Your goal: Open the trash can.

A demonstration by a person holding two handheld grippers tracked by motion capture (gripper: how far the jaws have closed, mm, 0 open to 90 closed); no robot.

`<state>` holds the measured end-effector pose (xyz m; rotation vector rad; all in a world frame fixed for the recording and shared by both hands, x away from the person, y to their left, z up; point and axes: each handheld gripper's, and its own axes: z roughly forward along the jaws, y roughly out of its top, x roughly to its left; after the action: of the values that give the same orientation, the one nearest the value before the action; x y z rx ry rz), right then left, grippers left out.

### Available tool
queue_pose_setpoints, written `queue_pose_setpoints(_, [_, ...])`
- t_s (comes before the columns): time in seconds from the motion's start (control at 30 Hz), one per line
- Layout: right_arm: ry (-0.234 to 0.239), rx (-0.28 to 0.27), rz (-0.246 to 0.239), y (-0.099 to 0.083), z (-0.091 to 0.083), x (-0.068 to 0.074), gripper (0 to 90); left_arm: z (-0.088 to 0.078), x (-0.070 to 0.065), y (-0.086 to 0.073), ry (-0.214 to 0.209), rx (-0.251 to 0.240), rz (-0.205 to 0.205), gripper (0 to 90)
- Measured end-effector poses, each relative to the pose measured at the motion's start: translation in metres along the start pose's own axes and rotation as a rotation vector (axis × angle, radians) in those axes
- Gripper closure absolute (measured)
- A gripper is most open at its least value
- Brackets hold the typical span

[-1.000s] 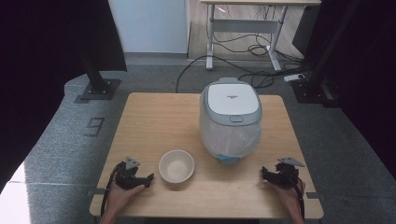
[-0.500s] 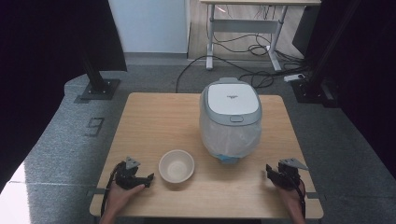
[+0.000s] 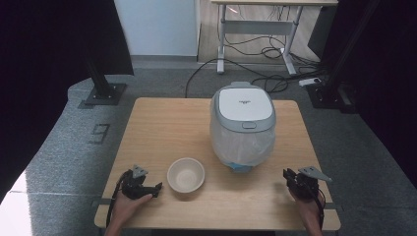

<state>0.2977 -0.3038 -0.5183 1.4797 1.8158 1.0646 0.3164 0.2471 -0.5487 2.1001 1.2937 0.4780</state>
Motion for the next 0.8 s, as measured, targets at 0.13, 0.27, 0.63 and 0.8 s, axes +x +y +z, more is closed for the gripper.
queue_pose_setpoints(0.13, [0.038, -0.027, -0.02, 0.004, -0.004, 0.006, 89.1, 0.0, 0.0, 0.0, 0.0, 0.0, 0.0, 5.1])
queue_pose_setpoints(0.27, [0.08, -0.041, -0.041, 0.007, -0.006, 0.011, 89.4, 0.0, 0.0, 0.0, -0.001, 0.0, 0.001, 5.0])
queue_pose_setpoints(0.63, [0.224, -0.046, -0.073, 0.014, -0.002, 0.03, 89.6, 0.001, 0.0, 0.001, 0.002, 0.0, -0.003, 4.8])
queue_pose_setpoints(0.8, [0.247, -0.053, -0.07, 0.017, 0.002, 0.034, 89.6, 0.001, 0.0, 0.001, 0.003, 0.0, -0.004, 4.8])
